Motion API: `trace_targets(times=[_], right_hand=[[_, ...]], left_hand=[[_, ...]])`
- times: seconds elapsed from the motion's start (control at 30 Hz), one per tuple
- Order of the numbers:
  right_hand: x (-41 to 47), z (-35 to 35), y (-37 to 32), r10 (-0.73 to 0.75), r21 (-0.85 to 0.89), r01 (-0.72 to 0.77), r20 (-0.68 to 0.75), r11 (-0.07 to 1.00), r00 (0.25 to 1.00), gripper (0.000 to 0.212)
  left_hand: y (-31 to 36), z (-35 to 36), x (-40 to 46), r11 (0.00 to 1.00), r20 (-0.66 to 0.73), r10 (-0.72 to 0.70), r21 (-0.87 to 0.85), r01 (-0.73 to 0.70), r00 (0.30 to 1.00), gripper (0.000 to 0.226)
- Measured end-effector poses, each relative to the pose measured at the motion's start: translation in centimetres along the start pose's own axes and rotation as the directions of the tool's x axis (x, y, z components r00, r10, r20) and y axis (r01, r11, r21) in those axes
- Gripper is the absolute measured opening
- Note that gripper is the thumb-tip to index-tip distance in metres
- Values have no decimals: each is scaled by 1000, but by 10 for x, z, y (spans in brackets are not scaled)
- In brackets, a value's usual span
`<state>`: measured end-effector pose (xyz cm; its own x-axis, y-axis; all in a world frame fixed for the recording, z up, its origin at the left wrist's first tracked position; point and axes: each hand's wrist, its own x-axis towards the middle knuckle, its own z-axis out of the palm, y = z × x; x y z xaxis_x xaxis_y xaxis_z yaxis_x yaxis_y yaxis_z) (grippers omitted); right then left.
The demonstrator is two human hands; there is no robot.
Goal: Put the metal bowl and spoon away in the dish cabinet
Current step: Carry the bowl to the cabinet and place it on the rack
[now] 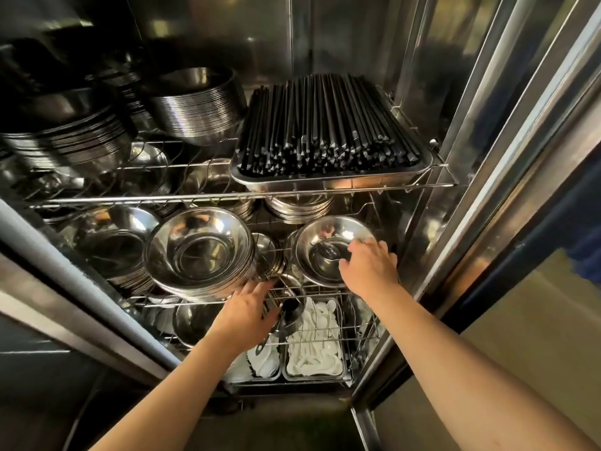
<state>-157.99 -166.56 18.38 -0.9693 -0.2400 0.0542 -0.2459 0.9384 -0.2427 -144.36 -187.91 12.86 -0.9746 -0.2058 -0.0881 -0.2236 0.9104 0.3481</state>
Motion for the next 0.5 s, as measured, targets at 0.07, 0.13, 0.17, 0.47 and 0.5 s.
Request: trace_targets(times=[0.07,0.13,0.17,0.47,0.5], right_hand=[[-1,3,-4,-18,-13,19,64,1000,998,35],[0,6,-8,-25,-28,28,86,999,996,28],[0,8,-9,-28,-40,31,87,999,996,25],[-1,17,-13,-91,-134,93,24,987,996,19],[-4,15,-11,-112,-88,112,3,990,994,18]], left_hand=[[-6,4,-7,993,-27,-2,121,5,1000,65],[-10,7,-14,975,-45,0,223,10,999,65],[-11,8,-17,963,-53,5,268,10,999,67],[-10,22,-38,943,10,-73,325,66,997,90],[-10,22,-38,946,10,-76,316,68,997,90]])
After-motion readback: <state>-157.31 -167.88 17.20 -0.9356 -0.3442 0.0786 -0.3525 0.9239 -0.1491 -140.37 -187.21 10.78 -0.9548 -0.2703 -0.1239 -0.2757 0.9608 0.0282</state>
